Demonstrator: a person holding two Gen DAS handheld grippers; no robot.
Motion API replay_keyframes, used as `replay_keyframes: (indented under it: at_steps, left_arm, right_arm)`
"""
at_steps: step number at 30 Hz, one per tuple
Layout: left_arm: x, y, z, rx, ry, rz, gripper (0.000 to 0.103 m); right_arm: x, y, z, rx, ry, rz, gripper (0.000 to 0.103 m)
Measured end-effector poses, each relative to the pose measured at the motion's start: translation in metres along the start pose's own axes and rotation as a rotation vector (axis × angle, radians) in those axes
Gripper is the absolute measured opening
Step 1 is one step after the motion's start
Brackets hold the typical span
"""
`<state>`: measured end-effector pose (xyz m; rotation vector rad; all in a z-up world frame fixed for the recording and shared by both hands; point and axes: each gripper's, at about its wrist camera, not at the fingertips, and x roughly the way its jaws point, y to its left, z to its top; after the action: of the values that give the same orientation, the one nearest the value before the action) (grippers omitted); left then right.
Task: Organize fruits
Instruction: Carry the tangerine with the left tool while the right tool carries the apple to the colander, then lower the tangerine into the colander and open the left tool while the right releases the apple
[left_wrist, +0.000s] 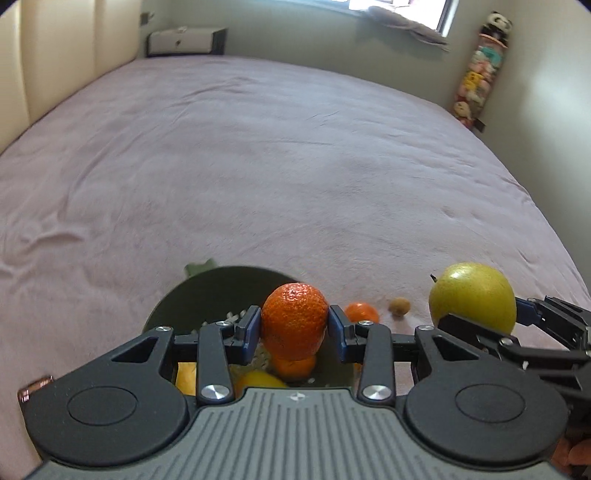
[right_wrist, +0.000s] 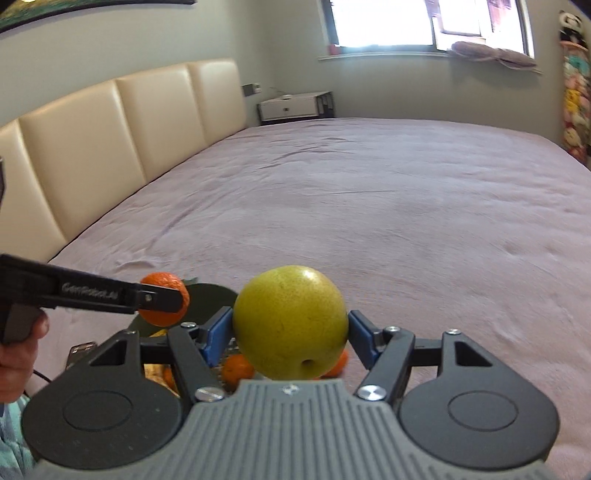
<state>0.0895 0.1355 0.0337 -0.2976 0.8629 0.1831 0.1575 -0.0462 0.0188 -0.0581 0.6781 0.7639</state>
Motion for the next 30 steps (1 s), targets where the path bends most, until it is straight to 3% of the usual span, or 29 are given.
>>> replay_keyframes:
  at_steps: [9, 15, 30]
  left_arm:
    - [0.008, 0.039, -0.008, -0.096, 0.028, 0.041, 0.044]
    - [0.023, 0.048, -0.016, -0.108, 0.058, 0.055, 0.044]
    - [0.063, 0.046, -0.015, 0.027, 0.142, 0.14, 0.044]
  right_arm:
    - [0.037, 0.045, 0.001, -0.148, 0.019, 0.071, 0.065]
    - [0.069, 0.06, -0.008, -0.248, 0.055, 0.058, 0.064]
    - [0.124, 0.073, -0.026, -0.393, 0.132, 0.046, 0.064]
